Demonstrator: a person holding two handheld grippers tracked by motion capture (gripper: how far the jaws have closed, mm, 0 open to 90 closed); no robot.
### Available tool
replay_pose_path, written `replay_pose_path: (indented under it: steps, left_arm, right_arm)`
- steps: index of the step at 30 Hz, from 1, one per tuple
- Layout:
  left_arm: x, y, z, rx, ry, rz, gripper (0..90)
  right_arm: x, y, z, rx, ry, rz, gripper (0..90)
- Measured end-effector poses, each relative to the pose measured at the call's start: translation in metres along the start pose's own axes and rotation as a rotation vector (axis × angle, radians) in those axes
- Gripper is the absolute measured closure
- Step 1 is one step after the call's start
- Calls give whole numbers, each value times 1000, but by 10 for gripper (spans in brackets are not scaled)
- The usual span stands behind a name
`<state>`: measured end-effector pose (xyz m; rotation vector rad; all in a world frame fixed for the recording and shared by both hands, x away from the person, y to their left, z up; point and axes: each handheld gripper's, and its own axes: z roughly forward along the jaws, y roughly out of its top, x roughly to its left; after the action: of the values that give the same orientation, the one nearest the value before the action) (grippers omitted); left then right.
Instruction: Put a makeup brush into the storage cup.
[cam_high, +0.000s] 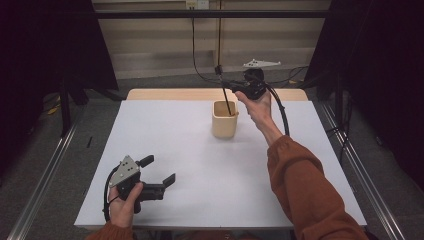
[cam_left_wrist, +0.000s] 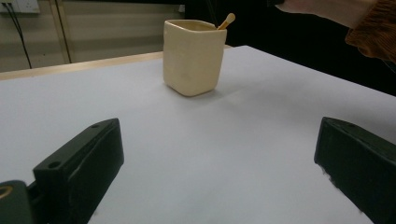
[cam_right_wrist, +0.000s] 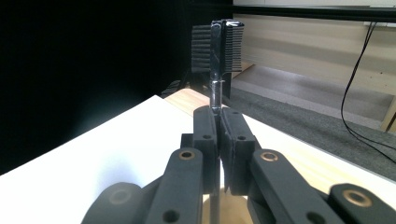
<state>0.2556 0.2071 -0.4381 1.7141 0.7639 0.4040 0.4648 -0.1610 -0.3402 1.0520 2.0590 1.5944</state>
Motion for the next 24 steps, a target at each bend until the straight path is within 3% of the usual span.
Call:
replay_pose_path:
  steps: [24]
  left_arm:
    - [0,0,0,2,-1,0,15]
  right_arm:
    - [-2,-17,15,39,-12,12,857]
